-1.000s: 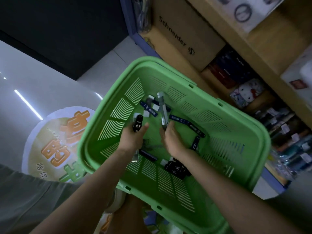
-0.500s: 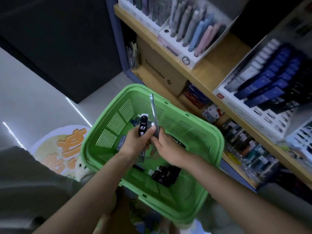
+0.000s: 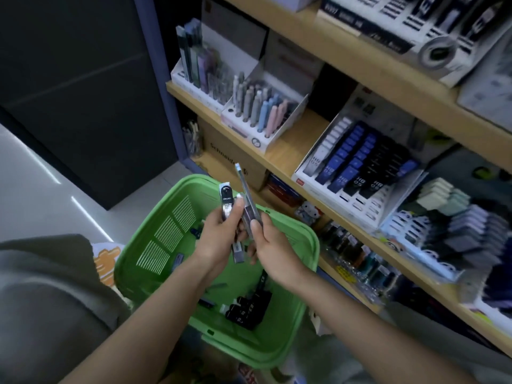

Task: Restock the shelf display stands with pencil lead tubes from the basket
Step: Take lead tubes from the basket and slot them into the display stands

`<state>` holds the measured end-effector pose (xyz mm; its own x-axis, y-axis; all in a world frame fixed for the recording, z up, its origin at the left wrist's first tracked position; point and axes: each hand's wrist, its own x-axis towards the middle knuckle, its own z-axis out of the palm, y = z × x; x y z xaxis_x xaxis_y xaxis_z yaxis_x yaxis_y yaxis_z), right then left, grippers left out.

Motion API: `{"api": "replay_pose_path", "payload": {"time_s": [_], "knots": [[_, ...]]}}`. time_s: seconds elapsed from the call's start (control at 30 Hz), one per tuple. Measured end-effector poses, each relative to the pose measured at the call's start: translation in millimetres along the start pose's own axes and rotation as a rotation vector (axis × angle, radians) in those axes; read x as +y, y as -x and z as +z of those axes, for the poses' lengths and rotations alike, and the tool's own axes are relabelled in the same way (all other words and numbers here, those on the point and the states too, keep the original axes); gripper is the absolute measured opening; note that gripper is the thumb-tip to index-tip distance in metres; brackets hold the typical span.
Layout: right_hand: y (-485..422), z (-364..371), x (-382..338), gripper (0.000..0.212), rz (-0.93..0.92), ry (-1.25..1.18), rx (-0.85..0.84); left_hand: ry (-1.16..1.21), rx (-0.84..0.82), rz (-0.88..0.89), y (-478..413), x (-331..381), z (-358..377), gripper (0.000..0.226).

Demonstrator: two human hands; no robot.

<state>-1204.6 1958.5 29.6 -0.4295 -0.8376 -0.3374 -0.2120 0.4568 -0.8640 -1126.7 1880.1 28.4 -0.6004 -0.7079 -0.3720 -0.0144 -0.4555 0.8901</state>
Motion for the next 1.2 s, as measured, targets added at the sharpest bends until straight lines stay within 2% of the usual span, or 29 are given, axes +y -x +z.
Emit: {"api": "replay_pose_path", "payload": {"time_s": [0.1, 0.2, 0.33, 0.47, 0.6, 0.77, 0.87, 0.97, 1.1, 1.2], "knots": [[7.7, -8.2, -1.7, 0.033, -0.014, 0.058, 0.019, -0.119, -0.08, 0.024, 3.3, 6.2, 7.6, 0.022], [18.1, -16.5, -7.3, 0.027, -0.032, -0.029, 0.014, -0.159, -0.07, -0.029, 5.5, 15.8, 14.8, 0.026], [30.4, -32.7, -18.1, 0.021, -0.03, -0.083, 0.111, -0.114, -0.024, -0.113, 10.0, 32.6, 28.2, 0.027], [46.9, -47.4, -24.7, 0.033, -0.029, 0.059, 0.146, -0.049, -0.028, -0.131, 14.2, 50.6, 35.5, 0.02], [67.6, -56.3, -36.5, 0.04, -0.075, 0.138, 0.182, -0.08, -0.062, -0.107, 23.7, 64.2, 45.2, 0.028], [78.3, -64.6, -48.0, 0.015, -0.108, 0.072, 0.279, -0.111, -0.143, -0.026, 39.7, 78.7, 52.1, 0.013], [83.1, -69.8, -56.4, 0.023, -0.101, 0.111, 0.242, -0.17, -0.183, 0.036, 47.2, 87.8, 51.7, 0.003], [87.8, -75.7, -71.4, 0.026, -0.112, 0.099, 0.223, -0.174, -0.241, 0.083, 53.1, 98.8, 49.6, 0.007], [97.6, -82.4, -96.2, 0.012, -0.127, 0.144, 0.225, -0.149, -0.331, 0.102, 58.3, 112.6, 44.9, 0.002], [103.1, -90.5, -119.9, 0.017, -0.112, 0.201, 0.235, -0.124, -0.328, 0.107, 55.2, 122.9, 42.8, 0.009]]}}
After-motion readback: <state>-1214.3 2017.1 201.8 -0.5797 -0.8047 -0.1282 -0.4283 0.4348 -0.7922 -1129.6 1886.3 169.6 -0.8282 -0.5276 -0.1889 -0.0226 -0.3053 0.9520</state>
